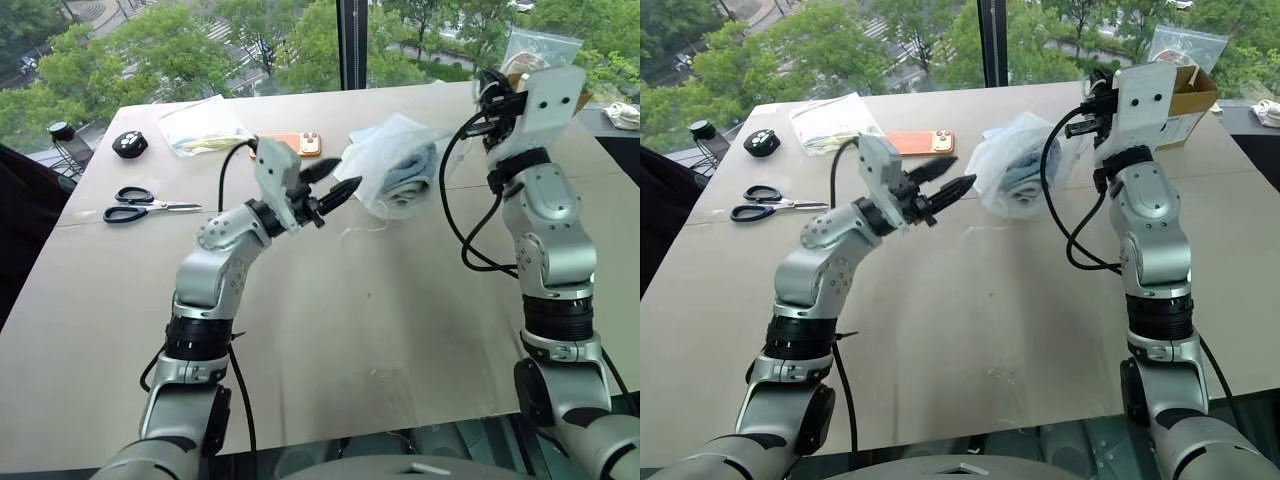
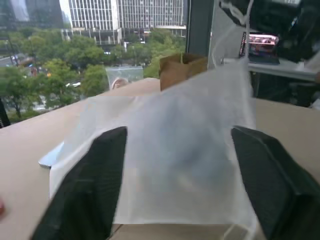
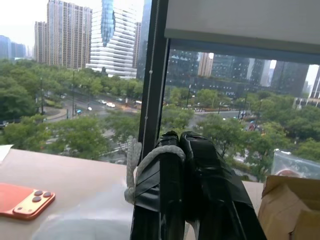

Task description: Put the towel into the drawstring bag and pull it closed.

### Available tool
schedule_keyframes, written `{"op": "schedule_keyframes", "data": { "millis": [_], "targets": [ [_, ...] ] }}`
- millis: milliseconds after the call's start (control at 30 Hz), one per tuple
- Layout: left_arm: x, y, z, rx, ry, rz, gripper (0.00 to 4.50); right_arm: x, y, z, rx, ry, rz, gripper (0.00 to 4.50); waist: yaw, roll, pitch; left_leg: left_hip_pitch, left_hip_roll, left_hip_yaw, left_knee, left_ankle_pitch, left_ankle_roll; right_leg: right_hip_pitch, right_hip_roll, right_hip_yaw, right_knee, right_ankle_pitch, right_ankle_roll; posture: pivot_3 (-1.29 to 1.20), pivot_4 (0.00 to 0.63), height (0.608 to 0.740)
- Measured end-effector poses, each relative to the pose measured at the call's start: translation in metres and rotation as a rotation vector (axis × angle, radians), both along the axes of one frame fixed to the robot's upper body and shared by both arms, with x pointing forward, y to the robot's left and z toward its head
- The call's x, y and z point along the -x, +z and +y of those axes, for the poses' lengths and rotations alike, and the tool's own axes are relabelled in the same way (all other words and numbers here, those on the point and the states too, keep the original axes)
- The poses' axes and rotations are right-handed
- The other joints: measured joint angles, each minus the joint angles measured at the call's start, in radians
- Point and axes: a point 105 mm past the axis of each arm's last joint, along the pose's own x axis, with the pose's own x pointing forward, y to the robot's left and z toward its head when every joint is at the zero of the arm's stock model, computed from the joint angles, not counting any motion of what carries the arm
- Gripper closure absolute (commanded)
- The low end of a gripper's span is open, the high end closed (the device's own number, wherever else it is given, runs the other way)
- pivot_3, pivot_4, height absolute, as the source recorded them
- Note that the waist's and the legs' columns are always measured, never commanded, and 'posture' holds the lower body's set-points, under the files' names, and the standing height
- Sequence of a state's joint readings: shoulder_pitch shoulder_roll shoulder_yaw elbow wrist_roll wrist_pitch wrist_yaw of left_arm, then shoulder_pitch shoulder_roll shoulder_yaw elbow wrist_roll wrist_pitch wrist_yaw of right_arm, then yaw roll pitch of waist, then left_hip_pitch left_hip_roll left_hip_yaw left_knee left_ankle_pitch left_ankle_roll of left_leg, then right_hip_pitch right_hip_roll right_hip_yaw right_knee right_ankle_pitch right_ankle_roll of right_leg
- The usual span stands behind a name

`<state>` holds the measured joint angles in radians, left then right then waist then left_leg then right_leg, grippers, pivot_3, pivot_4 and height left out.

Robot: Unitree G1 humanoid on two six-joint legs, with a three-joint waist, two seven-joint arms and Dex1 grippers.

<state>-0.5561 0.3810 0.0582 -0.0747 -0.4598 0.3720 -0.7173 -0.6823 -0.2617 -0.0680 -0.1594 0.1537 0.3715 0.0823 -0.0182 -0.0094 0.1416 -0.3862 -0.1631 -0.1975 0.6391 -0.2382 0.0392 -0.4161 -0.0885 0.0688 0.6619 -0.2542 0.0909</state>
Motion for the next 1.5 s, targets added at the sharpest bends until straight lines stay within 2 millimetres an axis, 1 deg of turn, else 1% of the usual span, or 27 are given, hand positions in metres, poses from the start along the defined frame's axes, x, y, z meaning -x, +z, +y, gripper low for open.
{"op": "schedule_keyframes", "data": {
  "millis": [133,233,300,333,367,467,567,633,733,767,800,833,867,900,1000,1033,1200,1233,1367,1400,1433,1500],
  "targets": [
    [0.006,-0.025,0.015,-0.044,-0.003,0.093,0.90,-0.002,-0.005,0.000,0.001,-0.001,0.039,4.50,-0.014,0.000,0.000,0.000,0.000,0.000,-0.002,0.000,0.000,-0.002,0.000,0.001,0.000,0.000,0.000,0.00,0.150,0.736],
    [0.012,-0.045,0.016,-0.077,-0.009,0.156,0.90,-0.003,-0.007,0.001,-0.003,0.001,0.049,4.50,-0.019,0.000,0.000,0.000,0.000,0.000,-0.001,0.000,0.000,-0.001,0.000,0.001,0.000,0.000,0.000,0.00,0.150,0.736],
    [0.017,-0.066,0.008,-0.142,-0.027,0.187,0.90,-0.004,-0.009,0.003,-0.012,0.005,0.060,4.50,-0.019,0.000,0.000,0.000,0.000,0.000,-0.001,0.000,0.000,-0.001,0.000,0.001,0.000,0.000,0.000,0.00,0.150,0.736],
    [0.019,-0.073,0.003,-0.157,-0.042,0.199,0.90,-0.004,-0.009,0.003,-0.013,0.006,0.063,4.50,-0.019,0.000,0.000,0.000,0.000,0.000,-0.001,0.000,0.000,-0.001,0.000,0.001,0.000,0.000,0.000,0.00,0.150,0.736],
    [0.021,-0.083,-0.005,-0.182,-0.061,0.211,0.90,-0.004,-0.010,0.003,-0.015,0.007,0.065,4.50,-0.019,0.000,0.000,0.000,0.000,0.000,-0.001,0.000,0.000,-0.001,0.000,0.001,0.000,0.000,0.000,0.00,0.150,0.736],
    [0.021,-0.099,-0.023,-0.207,-0.102,0.221,0.90,-0.004,-0.011,0.007,-0.023,0.017,0.069,4.50,-0.018,0.000,0.000,0.000,0.000,0.000,-0.001,0.000,0.000,-0.001,0.000,0.000,0.001,0.000,0.000,0.00,0.150,0.736],
    [0.014,-0.114,-0.037,-0.290,-0.136,0.209,0.90,-0.004,-0.011,0.009,-0.024,0.023,0.071,4.50,-0.017,0.000,0.000,0.000,0.000,0.000,-0.001,0.000,0.000,-0.001,-0.001,0.000,0.001,0.000,0.000,0.00,0.150,0.736],
    [0.008,-0.125,-0.041,-0.355,-0.140,0.199,0.90,-0.004,-0.011,0.010,-0.022,0.025,0.072,4.50,-0.021,0.000,0.000,0.000,0.000,0.000,-0.001,0.000,0.000,-0.002,-0.001,0.001,0.001,0.000,0.000,0.00,0.150,0.736],
    [-0.004,-0.135,-0.038,-0.400,-0.099,0.208,0.90,-0.004,-0.011,0.010,-0.022,0.024,0.073,4.50,-0.024,0.000,0.000,0.000,0.000,0.000,-0.001,0.000,0.000,-0.002,-0.001,0.001,0.001,0.000,0.000,0.00,0.150,0.736],
    [-0.006,-0.138,-0.036,-0.405,-0.097,0.220,1.40,-0.005,-0.012,0.010,-0.022,0.021,0.076,4.50,-0.024,0.000,0.000,-0.001,0.000,0.000,-0.001,0.000,0.000,-0.002,-0.001,0.001,0.001,0.000,0.000,0.00,0.150,0.736],
    [-0.007,-0.138,-0.037,-0.406,-0.105,0.217,1.63,-0.005,-0.012,0.010,-0.022,0.019,0.080,4.50,-0.024,0.000,0.000,-0.001,0.000,0.000,-0.001,0.000,0.000,-0.002,-0.001,0.001,0.001,0.000,0.000,0.00,0.150,0.736],
    [-0.008,-0.138,-0.038,-0.408,-0.112,0.221,1.98,-0.005,-0.013,0.010,-0.022,0.019,0.083,4.50,-0.023,0.000,0.000,-0.001,0.000,0.000,-0.001,0.000,0.000,-0.002,-0.001,0.001,0.001,0.000,0.000,0.00,0.150,0.736],
    [-0.008,-0.138,-0.037,-0.410,-0.122,0.227,2.49,-0.005,-0.013,0.010,-0.021,0.017,0.087,4.50,-0.023,0.000,0.000,-0.001,0.000,0.000,-0.001,0.000,0.000,-0.002,-0.001,0.001,0.001,0.000,0.000,0.00,0.150,0.736],
    [-0.007,-0.138,-0.037,-0.410,-0.128,0.229,2.82,-0.005,-0.013,0.010,-0.021,0.015,0.087,4.50,-0.024,0.000,0.000,-0.001,0.000,0.000,-0.001,0.000,0.000,-0.002,-0.001,0.001,0.001,0.000,0.000,0.00,0.150,0.736],
    [-0.004,-0.138,-0.034,-0.413,-0.150,0.243,4.21,-0.003,-0.011,0.009,-0.021,0.006,0.078,4.50,-0.024,0.000,0.000,-0.001,0.000,0.000,-0.001,0.000,0.000,-0.002,-0.001,0.001,0.001,0.000,0.000,0.00,0.150,0.736],
    [-0.004,-0.139,-0.032,-0.415,-0.149,0.243,4.37,-0.003,-0.010,0.008,-0.022,0.004,0.074,4.50,-0.024,0.000,0.000,-0.001,0.000,0.000,-0.001,0.000,0.000,-0.002,-0.001,0.001,0.001,0.000,0.000,0.00,0.150,0.736],
    [-0.008,-0.135,-0.026,-0.404,-0.111,0.222,4.37,-0.003,-0.010,0.007,-0.015,-0.005,0.074,4.50,-0.024,0.000,0.000,-0.001,0.000,0.000,-0.001,0.000,0.000,-0.002,-0.001,0.001,0.001,0.000,0.000,0.00,0.150,0.736],
    [-0.010,-0.132,-0.023,-0.394,-0.088,0.206,4.37,-0.003,-0.011,0.006,-0.011,-0.009,0.074,4.50,-0.024,0.000,0.000,-0.001,0.000,0.000,-0.001,0.000,0.000,-0.002,-0.001,0.001,0.001,0.000,0.000,0.00,0.150,0.736],
    [-0.022,-0.109,-0.008,-0.350,0.036,0.065,4.37,-0.003,-0.013,0.005,-0.003,-0.019,0.079,4.50,-0.023,0.000,0.000,-0.001,0.000,0.000,-0.001,0.000,0.000,-0.003,-0.001,0.001,0.001,0.000,0.000,0.00,0.150,0.736],
    [-0.025,-0.100,-0.004,-0.340,0.083,0.010,4.37,-0.004,-0.013,0.004,0.000,-0.023,0.080,4.50,-0.023,0.000,0.000,-0.002,0.000,0.000,-0.001,0.000,0.000,-0.003,-0.001,0.000,0.001,0.000,0.000,0.00,0.150,0.736],
    [-0.032,-0.081,0.004,-0.318,0.168,-0.090,4.37,-0.005,-0.014,0.001,0.006,-0.033,0.084,4.50,-0.021,0.000,0.000,-0.002,0.000,0.000,0.000,0.000,0.000,-0.003,-0.001,0.000,0.001,0.000,0.000,0.00,0.150,0.736],
    [-0.041,-0.053,0.015,-0.295,0.273,-0.206,4.37,-0.007,-0.016,-0.004,0.017,-0.051,0.094,4.50,-0.020,0.000,0.000,-0.002,0.000,0.000,0.000,0.000,0.000,-0.003,-0.001,0.000,0.001,0.000,0.000,0.00,0.150,0.736]
  ]
}}
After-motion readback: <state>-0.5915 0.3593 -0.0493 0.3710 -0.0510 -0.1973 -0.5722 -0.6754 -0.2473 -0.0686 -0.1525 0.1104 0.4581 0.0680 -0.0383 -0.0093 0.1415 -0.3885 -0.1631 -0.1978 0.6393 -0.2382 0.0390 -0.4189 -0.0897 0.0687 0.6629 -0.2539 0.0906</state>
